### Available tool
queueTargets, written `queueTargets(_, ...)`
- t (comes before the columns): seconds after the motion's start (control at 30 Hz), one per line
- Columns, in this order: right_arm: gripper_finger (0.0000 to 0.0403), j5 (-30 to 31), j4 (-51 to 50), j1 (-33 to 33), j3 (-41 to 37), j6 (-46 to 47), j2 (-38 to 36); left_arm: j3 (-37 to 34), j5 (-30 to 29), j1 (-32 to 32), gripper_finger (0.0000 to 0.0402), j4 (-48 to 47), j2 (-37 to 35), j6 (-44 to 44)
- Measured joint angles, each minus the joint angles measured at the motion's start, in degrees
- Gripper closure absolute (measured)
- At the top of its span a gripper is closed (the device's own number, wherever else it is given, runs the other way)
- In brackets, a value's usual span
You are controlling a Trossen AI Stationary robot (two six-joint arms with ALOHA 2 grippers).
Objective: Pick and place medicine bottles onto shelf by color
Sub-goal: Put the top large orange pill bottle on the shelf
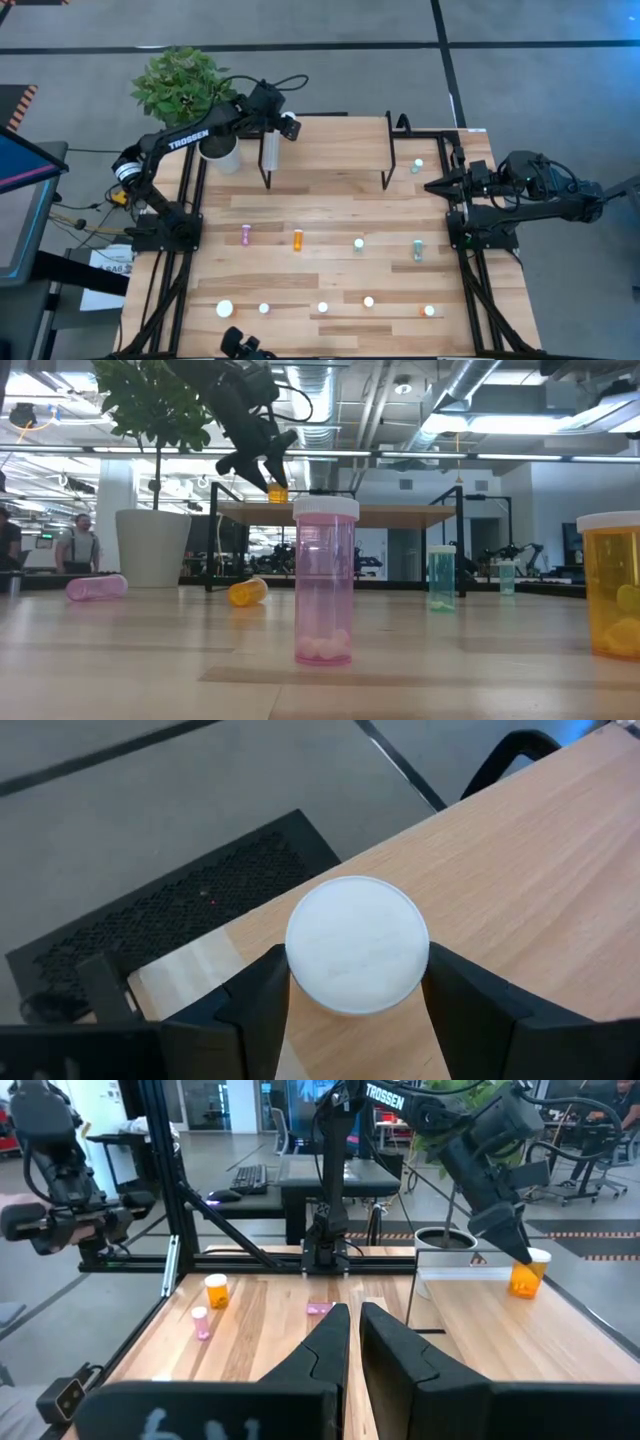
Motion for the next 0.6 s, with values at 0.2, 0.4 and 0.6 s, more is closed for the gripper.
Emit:
queueTargets(0.2, 0.0347, 0.0, 0.0, 0.0, 0.0, 0.0, 0.0, 0.0, 0.1, 0.0, 0.0212, -0.4, -0.1, 0.3)
queueTargets(0.4, 0.0347, 0.0, 0.0, 0.0, 0.0, 0.0, 0.0, 0.0, -0.3, -0.5, 0.0212, -0.6, -0.1, 1.6)
queueTargets(0.6, 0.0347, 0.0, 0.0, 0.0, 0.0, 0.0, 0.0, 0.0, -0.9, -0.5, 0.0206, -1.1, -0.1, 1.6)
